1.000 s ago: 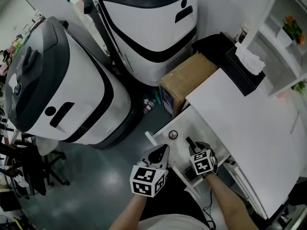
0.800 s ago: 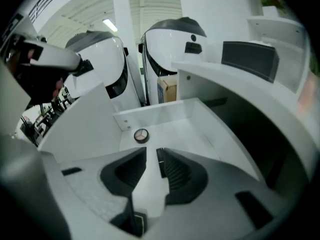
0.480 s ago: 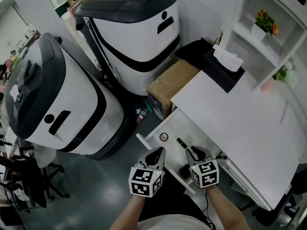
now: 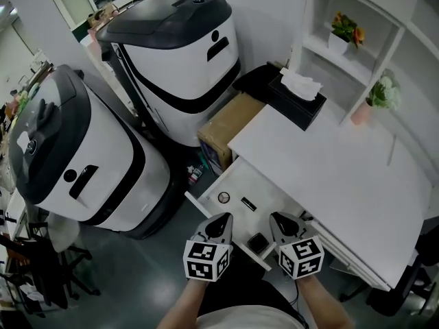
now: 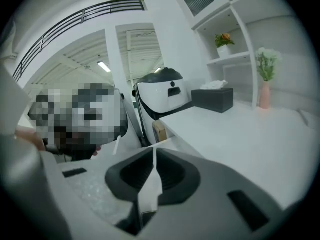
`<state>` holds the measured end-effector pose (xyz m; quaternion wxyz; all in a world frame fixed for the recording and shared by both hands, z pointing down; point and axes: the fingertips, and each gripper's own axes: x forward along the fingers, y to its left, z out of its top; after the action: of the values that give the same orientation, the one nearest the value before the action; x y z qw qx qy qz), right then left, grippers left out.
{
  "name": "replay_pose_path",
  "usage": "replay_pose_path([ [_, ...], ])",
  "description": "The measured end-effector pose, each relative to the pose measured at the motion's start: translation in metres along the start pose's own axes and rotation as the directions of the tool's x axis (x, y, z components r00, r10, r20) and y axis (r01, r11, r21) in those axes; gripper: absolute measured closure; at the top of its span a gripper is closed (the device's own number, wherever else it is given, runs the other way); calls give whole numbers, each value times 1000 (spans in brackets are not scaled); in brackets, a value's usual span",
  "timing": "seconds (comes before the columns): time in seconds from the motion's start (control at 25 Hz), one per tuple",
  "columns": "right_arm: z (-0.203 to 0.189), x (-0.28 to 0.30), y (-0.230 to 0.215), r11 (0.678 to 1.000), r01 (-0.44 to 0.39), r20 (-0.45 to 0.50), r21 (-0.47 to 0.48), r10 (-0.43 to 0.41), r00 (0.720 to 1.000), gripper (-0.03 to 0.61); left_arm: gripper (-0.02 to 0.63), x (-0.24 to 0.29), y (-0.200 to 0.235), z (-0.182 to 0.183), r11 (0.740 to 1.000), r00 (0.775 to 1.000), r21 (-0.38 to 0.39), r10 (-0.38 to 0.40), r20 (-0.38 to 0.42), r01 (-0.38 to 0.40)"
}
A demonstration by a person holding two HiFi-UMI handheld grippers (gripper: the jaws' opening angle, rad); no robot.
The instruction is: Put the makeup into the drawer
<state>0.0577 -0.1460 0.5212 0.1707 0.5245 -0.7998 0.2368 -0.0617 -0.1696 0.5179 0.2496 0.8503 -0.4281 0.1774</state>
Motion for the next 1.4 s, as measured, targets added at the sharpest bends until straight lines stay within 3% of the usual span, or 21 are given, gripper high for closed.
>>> replay_pose_path([
  [0.92, 20, -134, -20, 992, 104, 225, 77, -119, 967, 575, 609, -29, -61, 0, 993, 999, 115, -19, 41, 15],
  [1.4, 9, -173, -34, 976, 177, 246, 124, -203, 948, 577, 609, -34, -80, -2, 988, 999, 155, -30, 44, 23],
])
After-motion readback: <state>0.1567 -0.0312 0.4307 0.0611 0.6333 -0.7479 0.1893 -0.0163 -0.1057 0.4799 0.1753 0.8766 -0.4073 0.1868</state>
